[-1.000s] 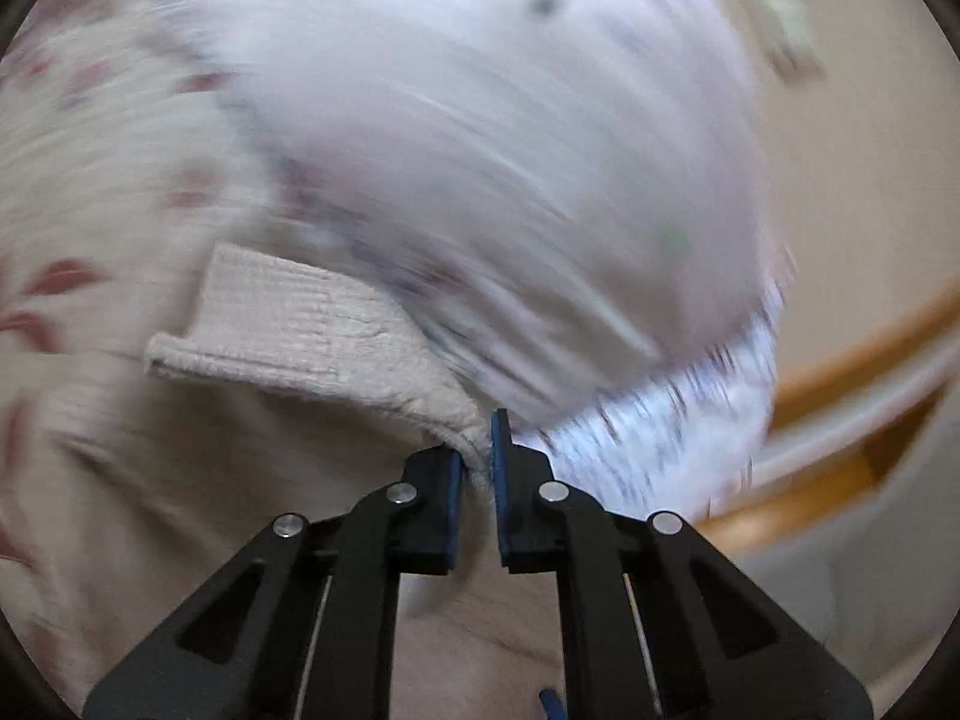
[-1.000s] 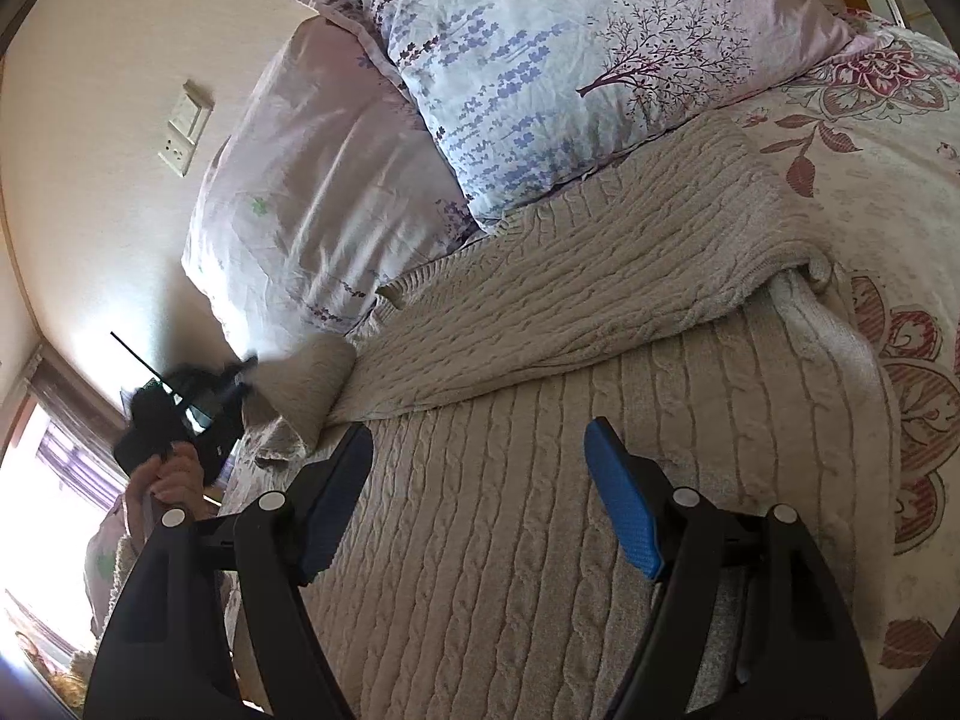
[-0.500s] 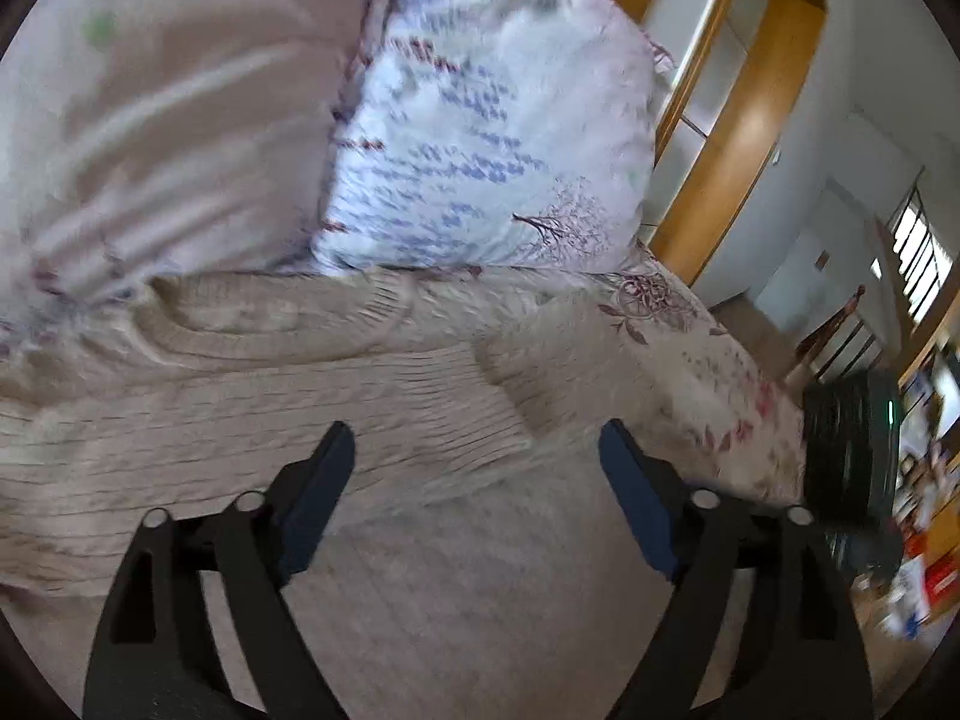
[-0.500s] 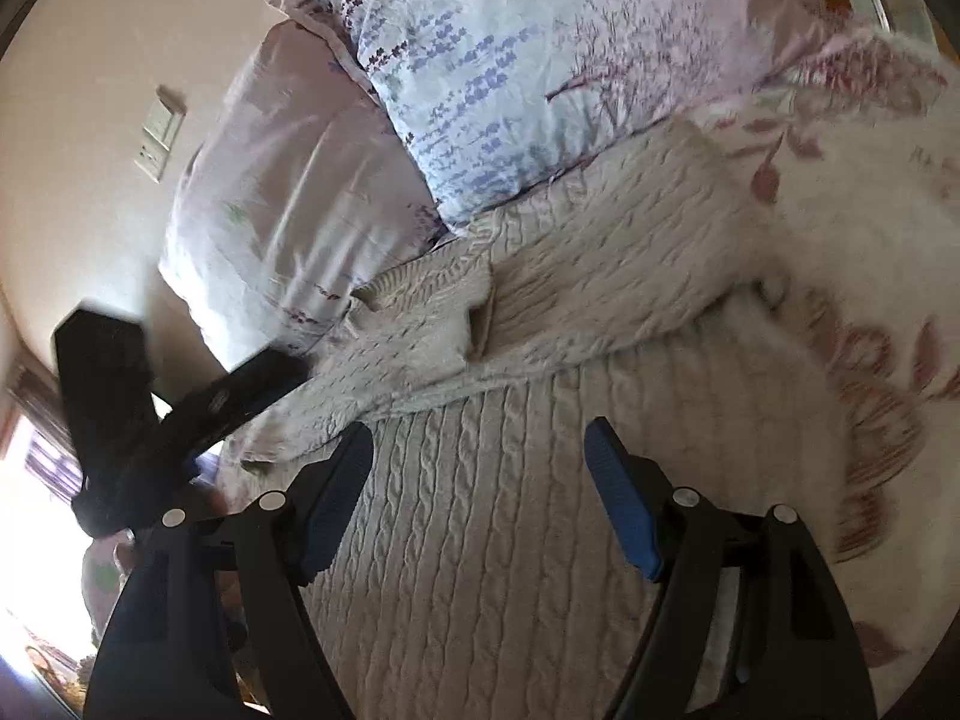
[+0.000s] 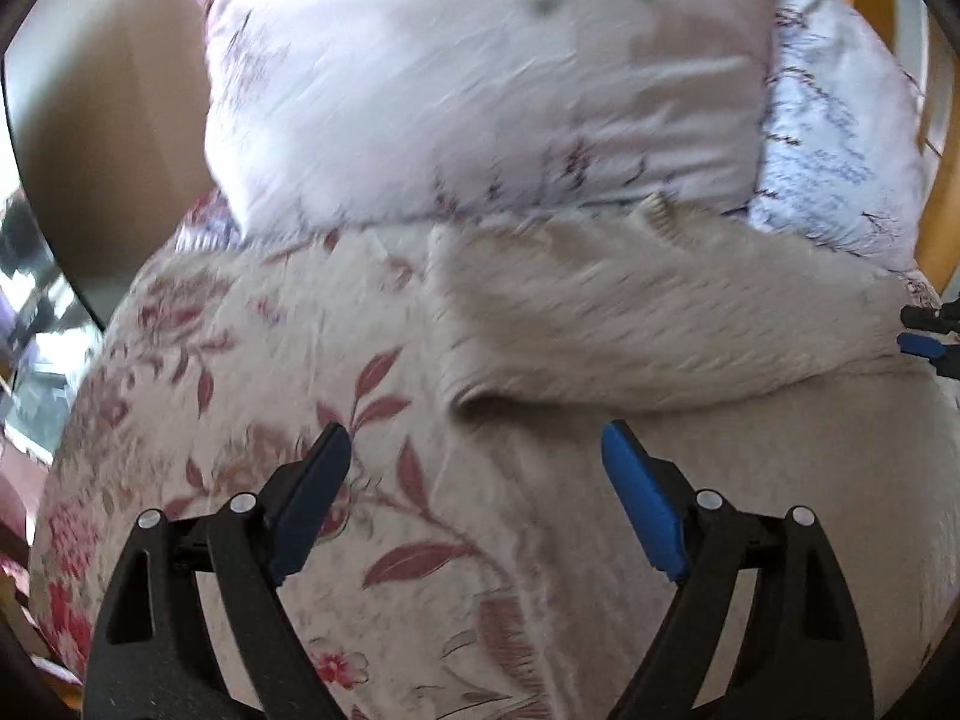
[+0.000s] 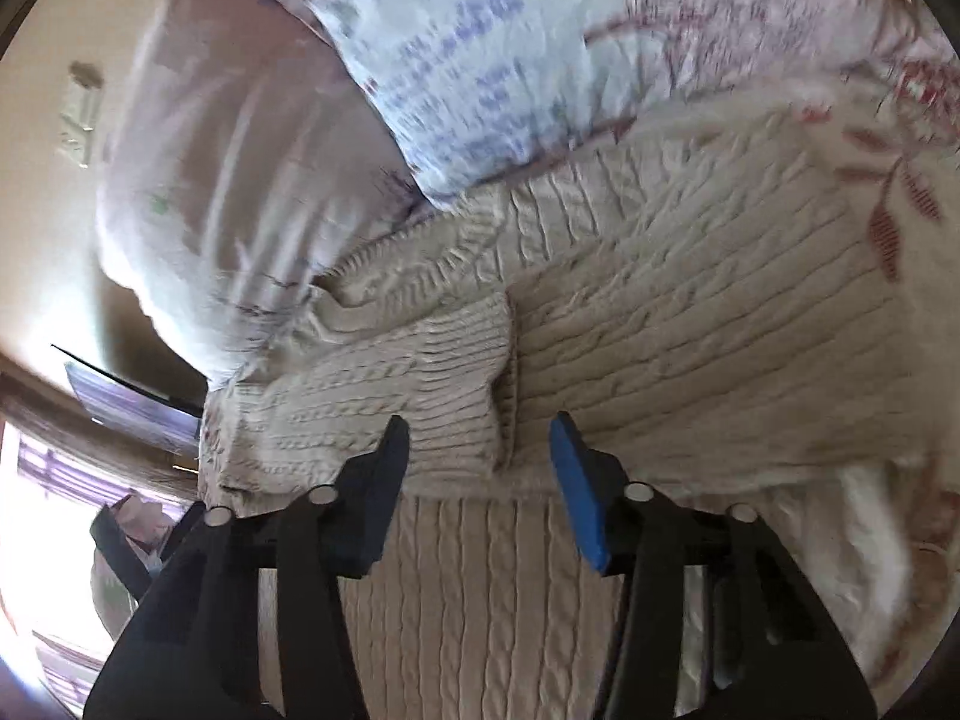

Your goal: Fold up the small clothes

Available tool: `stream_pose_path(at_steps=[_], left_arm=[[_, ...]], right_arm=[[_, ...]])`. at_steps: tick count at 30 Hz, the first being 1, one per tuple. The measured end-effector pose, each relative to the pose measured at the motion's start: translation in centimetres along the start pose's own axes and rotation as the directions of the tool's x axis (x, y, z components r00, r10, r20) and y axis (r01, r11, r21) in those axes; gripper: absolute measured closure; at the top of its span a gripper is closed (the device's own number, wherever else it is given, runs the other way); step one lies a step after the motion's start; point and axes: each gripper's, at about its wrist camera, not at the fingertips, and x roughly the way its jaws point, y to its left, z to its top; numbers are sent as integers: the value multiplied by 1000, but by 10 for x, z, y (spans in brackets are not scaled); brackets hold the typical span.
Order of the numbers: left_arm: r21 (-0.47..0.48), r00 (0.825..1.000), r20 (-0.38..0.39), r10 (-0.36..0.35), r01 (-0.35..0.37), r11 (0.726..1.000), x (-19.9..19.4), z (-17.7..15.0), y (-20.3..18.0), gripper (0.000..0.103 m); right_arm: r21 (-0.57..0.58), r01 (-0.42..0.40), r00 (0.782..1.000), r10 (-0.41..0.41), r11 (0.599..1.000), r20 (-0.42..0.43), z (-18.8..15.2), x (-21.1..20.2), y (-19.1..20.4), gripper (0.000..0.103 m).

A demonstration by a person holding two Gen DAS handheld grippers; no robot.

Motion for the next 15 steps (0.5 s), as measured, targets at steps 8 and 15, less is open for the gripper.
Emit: stream_pose_path(at_steps=[8,15], left_arm=[[12,999,-53,2,-1,1000,24,-11,-5,18],[-41,996,-81,-28,25,999,35,-14,-1,18]], right_arm=[[-111,45,999,-43,993,21,-7,13,16,93],[-231,129,951,-55,964,304,4,-43,46,95]])
